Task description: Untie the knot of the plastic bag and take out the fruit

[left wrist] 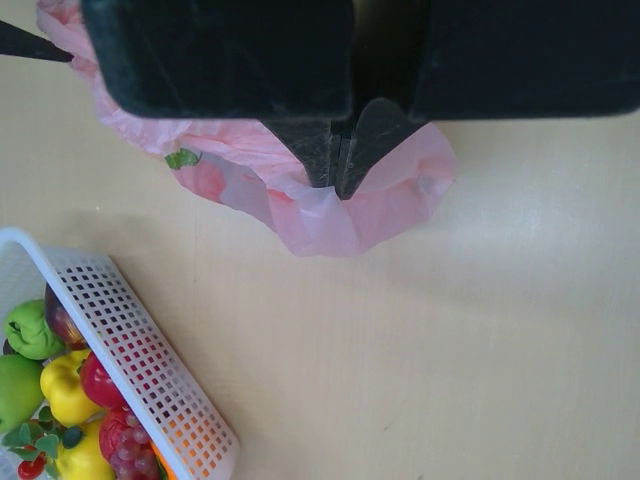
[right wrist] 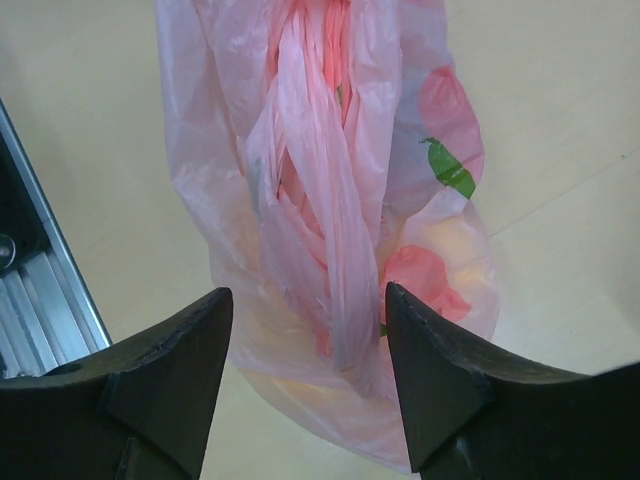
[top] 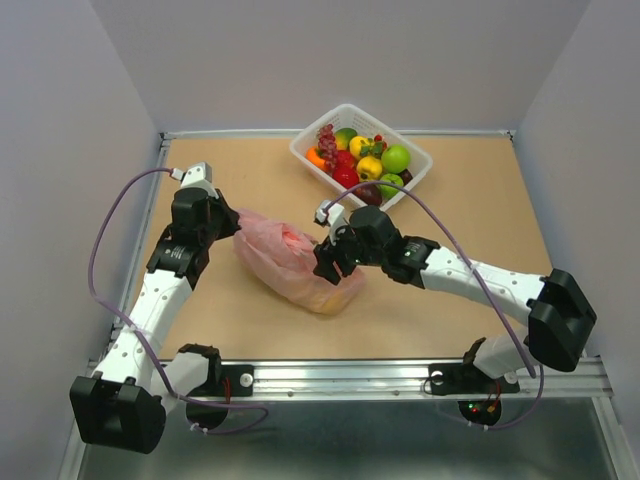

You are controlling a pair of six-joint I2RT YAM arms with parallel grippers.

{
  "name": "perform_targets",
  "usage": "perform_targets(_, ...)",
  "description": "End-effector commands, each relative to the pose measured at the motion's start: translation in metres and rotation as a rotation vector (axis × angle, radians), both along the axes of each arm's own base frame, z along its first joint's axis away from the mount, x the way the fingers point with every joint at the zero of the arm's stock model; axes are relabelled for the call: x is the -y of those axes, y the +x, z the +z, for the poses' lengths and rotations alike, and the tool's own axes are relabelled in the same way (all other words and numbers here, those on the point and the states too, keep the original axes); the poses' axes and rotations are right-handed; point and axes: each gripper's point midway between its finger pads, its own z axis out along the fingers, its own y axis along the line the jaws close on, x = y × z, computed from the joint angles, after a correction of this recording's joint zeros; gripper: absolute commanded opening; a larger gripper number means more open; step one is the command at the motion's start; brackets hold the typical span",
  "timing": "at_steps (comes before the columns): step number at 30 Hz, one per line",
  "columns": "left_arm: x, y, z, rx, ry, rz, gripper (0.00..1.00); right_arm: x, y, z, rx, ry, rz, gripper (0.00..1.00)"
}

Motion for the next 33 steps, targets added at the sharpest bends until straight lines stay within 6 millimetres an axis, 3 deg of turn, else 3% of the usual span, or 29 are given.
perform_targets(1, -0.005, 0.004, 0.014, 0.067, 0.009, 0.009, 0.00, -0.013, 0.004, 0.033, 0.094, 0.030, 0.074, 0.55)
perform_targets(2, -0.006, 0.004, 0.014, 0.065, 0.009, 0.013, 0.00, -0.012, 0.005, 0.032, 0.098, 0.025, 0.069, 0.47)
perform_targets(3, -0.009, 0.004, 0.013, 0.066, 0.015, 0.025, 0.00, -0.010, 0.006, 0.032, 0.107, 0.021, 0.060, 0.29)
perform_targets(4, -0.013, 0.005, 0.013, 0.067, 0.025, 0.045, 0.00, -0.009, 0.008, 0.033, 0.112, 0.019, 0.049, 0.17)
perform_targets(6, -0.019, 0.005, 0.014, 0.066, 0.037, 0.070, 0.00, -0.002, 0.012, 0.041, 0.142, 0.022, 0.010, 0.01)
perform_targets(11, -0.040, 0.003, 0.018, 0.076, 0.073, 0.155, 0.00, 0.025, 0.016, 0.073, 0.231, 0.057, -0.096, 0.01)
perform_targets(12, -0.048, 0.004, 0.019, 0.080, 0.076, 0.186, 0.00, 0.033, 0.013, 0.088, 0.258, 0.086, -0.117, 0.01)
perform_targets(14, -0.054, 0.003, 0.020, 0.080, 0.069, 0.206, 0.00, 0.048, 0.016, 0.092, 0.282, 0.095, -0.184, 0.01)
perform_targets(15, -0.058, 0.004, 0.020, 0.081, 0.063, 0.217, 0.00, 0.060, 0.016, 0.105, 0.308, 0.125, -0.233, 0.00)
perform_targets(19, -0.063, 0.009, 0.014, 0.063, 0.024, 0.219, 0.00, 0.088, 0.010, 0.103, 0.314, 0.208, -0.352, 0.00)
perform_targets(21, -0.060, 0.012, 0.011, 0.054, -0.003, 0.198, 0.00, 0.093, 0.004, 0.099, 0.293, 0.249, -0.371, 0.00)
perform_targets(22, -0.049, 0.015, 0.009, 0.048, -0.038, 0.147, 0.00, 0.094, 0.000, 0.093, 0.275, 0.255, -0.362, 0.01)
perform_targets(23, -0.052, 0.016, 0.007, 0.044, -0.053, 0.148, 0.00, 0.094, -0.003, 0.101, 0.284, 0.310, -0.359, 0.00)
perform_targets(24, -0.048, 0.018, 0.006, 0.042, -0.069, 0.131, 0.00, 0.092, -0.008, 0.082, 0.241, 0.304, -0.351, 0.01)
perform_targets(27, -0.033, 0.022, 0.004, 0.034, -0.106, 0.052, 0.02, 0.082, -0.022, 0.057, 0.164, 0.318, -0.281, 0.01)
perform_targets(29, -0.030, 0.022, 0.005, 0.036, -0.106, 0.033, 0.10, 0.072, -0.035, 0.049, 0.118, 0.331, -0.203, 0.01)
perform_targets(30, -0.027, 0.018, 0.010, 0.052, -0.114, 0.014, 0.22, 0.068, -0.041, 0.041, 0.088, 0.325, -0.169, 0.01)
perform_targets(31, -0.024, 0.015, 0.014, 0.063, -0.120, 0.001, 0.22, 0.068, -0.041, 0.038, 0.079, 0.322, -0.173, 0.01)
perform_targets(32, -0.018, 0.012, 0.018, 0.076, -0.125, -0.020, 0.43, 0.067, -0.043, 0.036, 0.063, 0.323, -0.166, 0.01)
perform_targets(33, -0.018, 0.005, 0.026, 0.095, -0.128, -0.022, 0.55, 0.067, -0.045, 0.031, 0.055, 0.318, -0.161, 0.01)
